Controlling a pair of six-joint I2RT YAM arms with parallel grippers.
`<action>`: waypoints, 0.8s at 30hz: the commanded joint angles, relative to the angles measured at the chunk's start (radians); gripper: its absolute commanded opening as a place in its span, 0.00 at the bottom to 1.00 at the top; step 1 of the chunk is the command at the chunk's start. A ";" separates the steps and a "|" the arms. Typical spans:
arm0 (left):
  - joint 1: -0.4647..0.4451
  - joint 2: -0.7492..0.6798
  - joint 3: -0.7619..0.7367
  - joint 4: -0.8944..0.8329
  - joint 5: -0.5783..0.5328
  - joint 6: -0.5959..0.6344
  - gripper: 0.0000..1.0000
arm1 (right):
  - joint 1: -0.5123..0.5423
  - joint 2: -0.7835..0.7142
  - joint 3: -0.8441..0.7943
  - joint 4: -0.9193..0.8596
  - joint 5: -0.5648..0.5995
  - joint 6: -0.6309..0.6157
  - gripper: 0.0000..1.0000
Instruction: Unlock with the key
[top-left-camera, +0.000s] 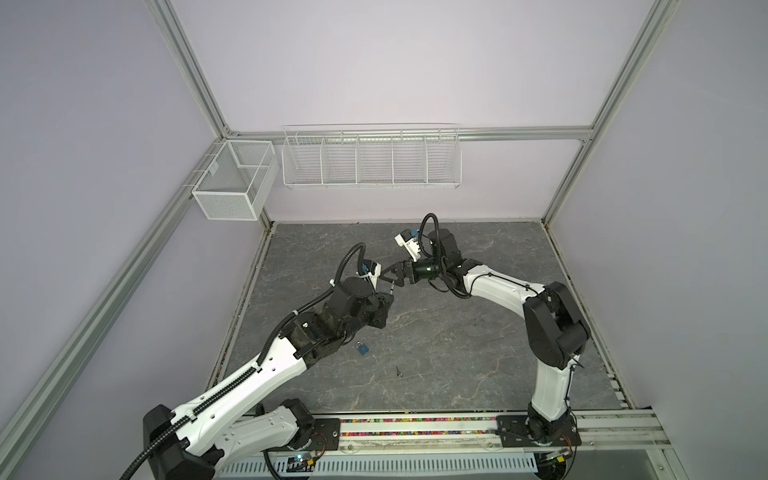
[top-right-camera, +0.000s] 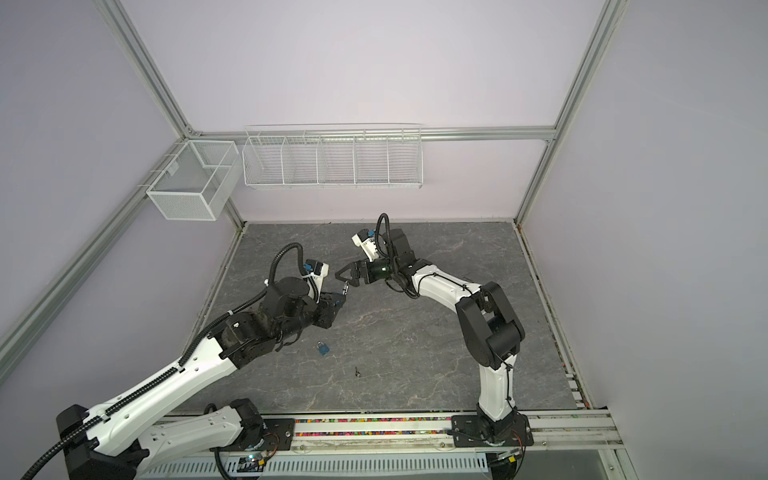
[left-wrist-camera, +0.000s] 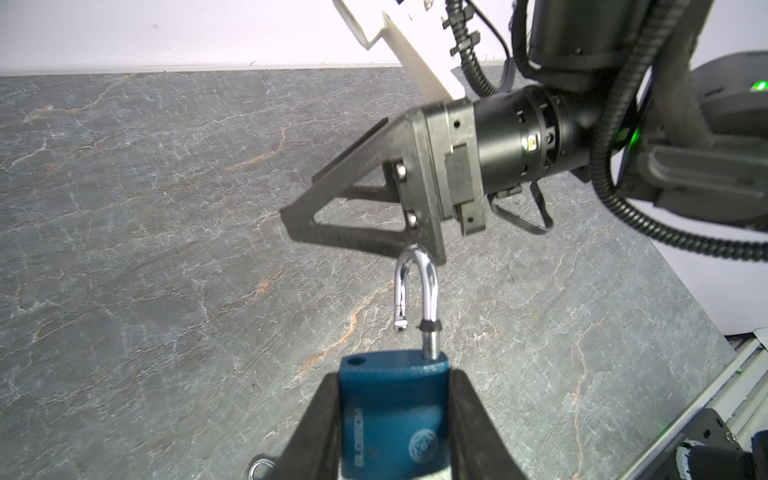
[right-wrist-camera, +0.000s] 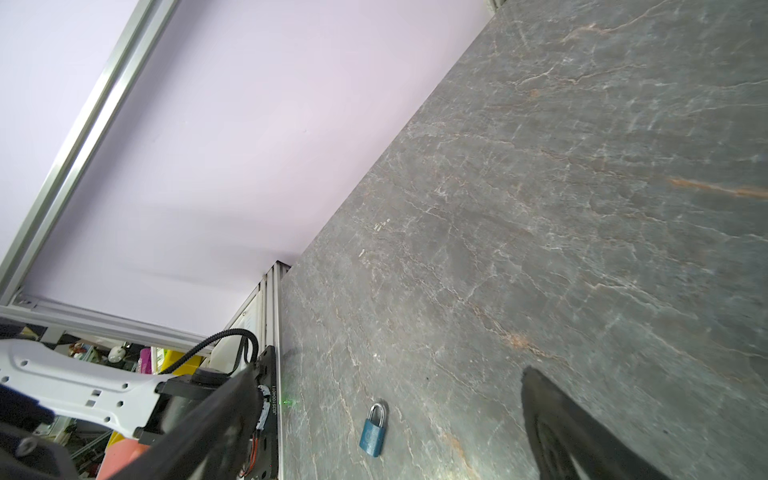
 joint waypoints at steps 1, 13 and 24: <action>0.001 -0.015 0.042 0.031 -0.019 -0.006 0.00 | 0.003 -0.003 -0.046 0.107 -0.047 0.036 1.00; 0.001 -0.025 0.048 0.027 -0.045 -0.001 0.00 | 0.002 -0.070 -0.193 0.330 -0.142 0.063 0.99; 0.000 -0.032 0.043 0.027 -0.050 -0.003 0.00 | -0.010 -0.118 -0.259 0.437 -0.166 0.094 0.98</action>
